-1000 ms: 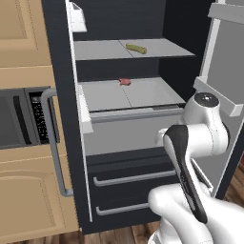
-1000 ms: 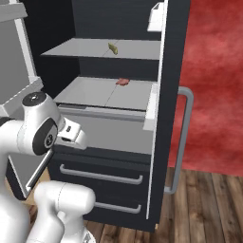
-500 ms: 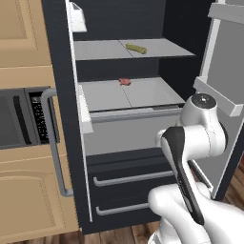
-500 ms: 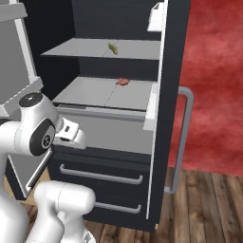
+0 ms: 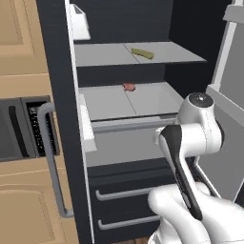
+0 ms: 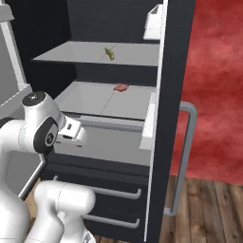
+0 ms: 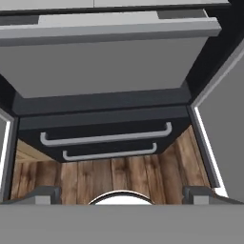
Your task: Retrieve the butter from the fridge and place it on a plate on the dining table. Then retrieve the butter knife by the fridge and place it near the plate.
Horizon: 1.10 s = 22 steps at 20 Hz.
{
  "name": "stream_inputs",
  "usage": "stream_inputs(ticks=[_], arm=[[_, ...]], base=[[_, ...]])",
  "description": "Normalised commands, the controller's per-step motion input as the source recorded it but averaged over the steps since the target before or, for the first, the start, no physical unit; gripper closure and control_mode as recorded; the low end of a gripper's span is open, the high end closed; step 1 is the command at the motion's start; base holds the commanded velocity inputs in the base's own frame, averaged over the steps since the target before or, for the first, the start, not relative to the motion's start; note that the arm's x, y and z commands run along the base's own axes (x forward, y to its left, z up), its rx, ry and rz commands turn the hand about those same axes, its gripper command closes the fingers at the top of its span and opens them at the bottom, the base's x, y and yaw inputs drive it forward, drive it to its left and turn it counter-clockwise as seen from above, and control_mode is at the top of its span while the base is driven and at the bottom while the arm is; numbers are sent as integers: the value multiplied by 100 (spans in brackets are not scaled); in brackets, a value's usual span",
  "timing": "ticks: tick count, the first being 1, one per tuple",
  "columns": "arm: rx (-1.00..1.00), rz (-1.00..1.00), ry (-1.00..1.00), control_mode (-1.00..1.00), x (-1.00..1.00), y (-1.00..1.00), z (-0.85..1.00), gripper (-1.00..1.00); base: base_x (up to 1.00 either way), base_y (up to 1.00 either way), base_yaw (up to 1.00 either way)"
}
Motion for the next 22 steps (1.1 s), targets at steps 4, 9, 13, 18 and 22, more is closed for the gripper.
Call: stream_inputs(ticks=[4,9,13,18,22], arm=[[0,0,0,100,0,0,0,-100],[0,0,0,100,0,0,0,-100],[0,0,0,100,0,0,0,-100],[0,0,0,100,0,0,0,-100],[0,0,0,100,0,0,0,-100]], base=[[49,-13,0],[49,0,-1],[59,0,-5],[58,0,-1],[66,0,0]])
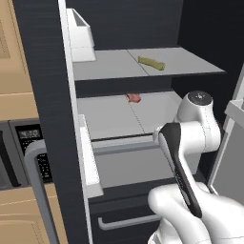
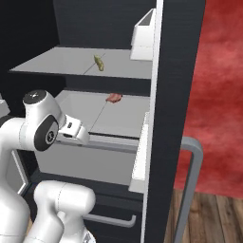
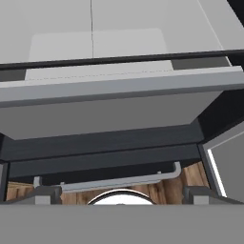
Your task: Retrieve the butter from the fridge and place it on a plate on the dining table. Then retrieve the butter knife by the fridge and place it near the plate.
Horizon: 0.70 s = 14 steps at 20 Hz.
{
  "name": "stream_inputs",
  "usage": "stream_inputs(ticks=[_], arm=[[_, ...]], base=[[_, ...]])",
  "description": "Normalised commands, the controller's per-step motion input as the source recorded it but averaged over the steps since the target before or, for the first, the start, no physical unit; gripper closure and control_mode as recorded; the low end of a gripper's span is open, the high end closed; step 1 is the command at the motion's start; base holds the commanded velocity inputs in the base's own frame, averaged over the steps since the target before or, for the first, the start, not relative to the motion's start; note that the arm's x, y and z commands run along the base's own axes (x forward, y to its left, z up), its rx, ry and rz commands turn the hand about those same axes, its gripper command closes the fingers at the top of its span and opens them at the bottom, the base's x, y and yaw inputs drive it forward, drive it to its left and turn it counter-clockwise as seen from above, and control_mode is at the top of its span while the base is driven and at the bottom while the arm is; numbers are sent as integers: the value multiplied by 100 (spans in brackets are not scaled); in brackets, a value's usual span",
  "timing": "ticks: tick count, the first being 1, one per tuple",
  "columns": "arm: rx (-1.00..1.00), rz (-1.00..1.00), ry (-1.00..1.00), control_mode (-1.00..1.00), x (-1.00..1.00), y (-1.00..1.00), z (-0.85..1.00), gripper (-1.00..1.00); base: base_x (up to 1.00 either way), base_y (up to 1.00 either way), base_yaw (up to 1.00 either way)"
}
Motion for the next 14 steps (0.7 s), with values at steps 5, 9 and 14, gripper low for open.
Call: stream_inputs(ticks=[5,9,14], arm=[[0,0,0,100,0,0,0,-100],[0,1,0,-100,0,0,0,-100],[0,0,0,-100,0,-1,2,-100]], base=[[41,0,0],[0,0,0],[0,0,0]])
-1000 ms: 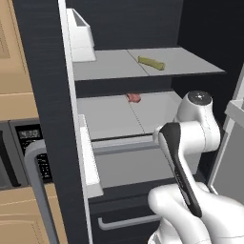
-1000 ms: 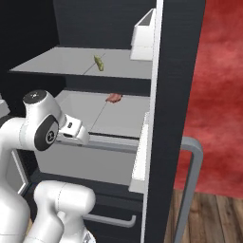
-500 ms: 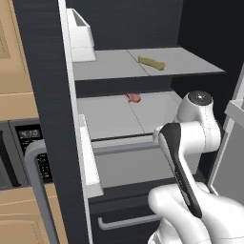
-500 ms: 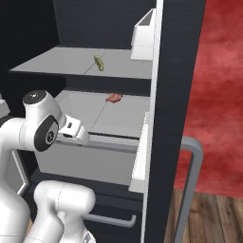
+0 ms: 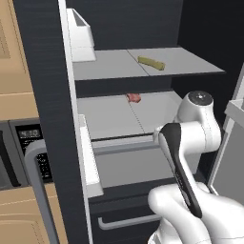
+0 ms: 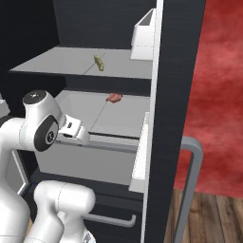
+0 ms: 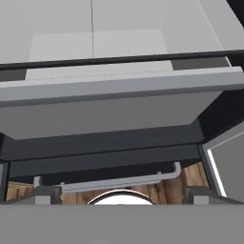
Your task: Retrieve the butter from the fridge and place it on a plate on the dining table. Then retrieve the butter knife by the fridge and place it near the plate.
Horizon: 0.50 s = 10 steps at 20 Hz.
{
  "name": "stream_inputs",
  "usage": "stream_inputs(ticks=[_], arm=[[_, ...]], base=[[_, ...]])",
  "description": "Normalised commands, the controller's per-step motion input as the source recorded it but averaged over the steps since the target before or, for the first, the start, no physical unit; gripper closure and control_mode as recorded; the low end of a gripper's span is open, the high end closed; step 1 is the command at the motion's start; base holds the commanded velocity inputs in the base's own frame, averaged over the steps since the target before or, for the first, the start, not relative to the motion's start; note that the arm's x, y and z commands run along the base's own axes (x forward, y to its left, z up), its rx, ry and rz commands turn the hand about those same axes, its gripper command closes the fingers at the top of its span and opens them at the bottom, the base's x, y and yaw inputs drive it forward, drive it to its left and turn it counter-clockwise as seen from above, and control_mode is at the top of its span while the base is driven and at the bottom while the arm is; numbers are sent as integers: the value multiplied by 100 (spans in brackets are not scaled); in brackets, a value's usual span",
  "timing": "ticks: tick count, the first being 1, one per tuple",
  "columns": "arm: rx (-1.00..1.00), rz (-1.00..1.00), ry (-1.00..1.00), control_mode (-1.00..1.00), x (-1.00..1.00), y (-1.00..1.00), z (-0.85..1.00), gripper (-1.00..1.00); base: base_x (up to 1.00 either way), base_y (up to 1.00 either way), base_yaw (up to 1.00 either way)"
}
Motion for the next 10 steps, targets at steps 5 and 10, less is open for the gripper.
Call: stream_inputs(ticks=[5,10], arm=[[0,2,-10,-100,0,-4,38,-100],[0,0,-10,-100,1,0,53,-100]], base=[[0,0,0],[0,0,0]])
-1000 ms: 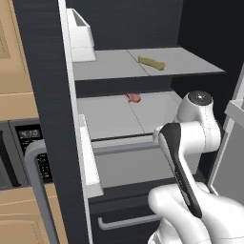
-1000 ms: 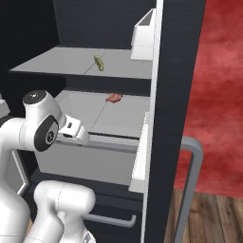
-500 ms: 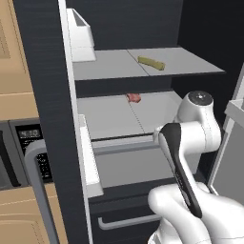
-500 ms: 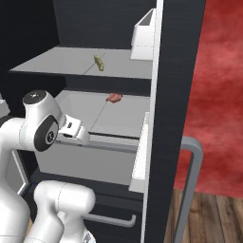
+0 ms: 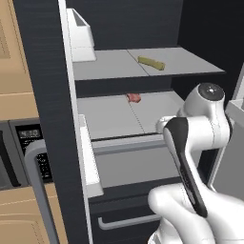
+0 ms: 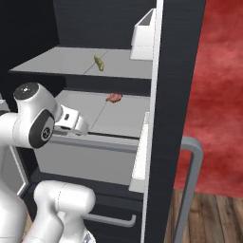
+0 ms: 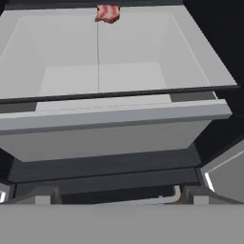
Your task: Retrieve the butter from the fridge and place it on a plate on the dining table. Then retrieve the butter knife by the fridge and place it near the plate.
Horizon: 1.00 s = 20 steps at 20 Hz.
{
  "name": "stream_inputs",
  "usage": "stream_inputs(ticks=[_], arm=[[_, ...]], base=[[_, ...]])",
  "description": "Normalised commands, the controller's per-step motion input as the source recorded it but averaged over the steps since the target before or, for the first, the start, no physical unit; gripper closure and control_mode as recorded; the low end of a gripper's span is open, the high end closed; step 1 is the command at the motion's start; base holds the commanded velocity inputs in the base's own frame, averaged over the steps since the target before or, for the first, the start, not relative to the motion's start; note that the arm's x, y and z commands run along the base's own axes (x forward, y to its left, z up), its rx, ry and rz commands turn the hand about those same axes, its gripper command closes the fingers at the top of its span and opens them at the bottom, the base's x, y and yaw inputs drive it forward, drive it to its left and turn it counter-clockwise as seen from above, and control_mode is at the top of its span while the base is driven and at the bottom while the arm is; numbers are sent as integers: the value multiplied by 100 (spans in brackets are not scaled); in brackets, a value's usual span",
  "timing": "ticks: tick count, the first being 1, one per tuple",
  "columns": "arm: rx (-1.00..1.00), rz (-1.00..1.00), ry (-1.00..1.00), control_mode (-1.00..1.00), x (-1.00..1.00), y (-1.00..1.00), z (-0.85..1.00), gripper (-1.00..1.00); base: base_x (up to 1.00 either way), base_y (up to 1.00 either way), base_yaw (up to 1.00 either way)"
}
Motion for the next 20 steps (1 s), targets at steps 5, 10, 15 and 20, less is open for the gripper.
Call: stream_inputs(ticks=[5,10,15,20], arm=[[-13,0,-2,-100,0,0,65,-100],[-13,0,0,-100,1,0,50,-100],[0,7,-5,-100,4,-10,45,-100],[0,7,-9,-100,42,0,27,-100]], base=[[0,0,0],[0,0,0],[0,0,0],[0,0,0]])
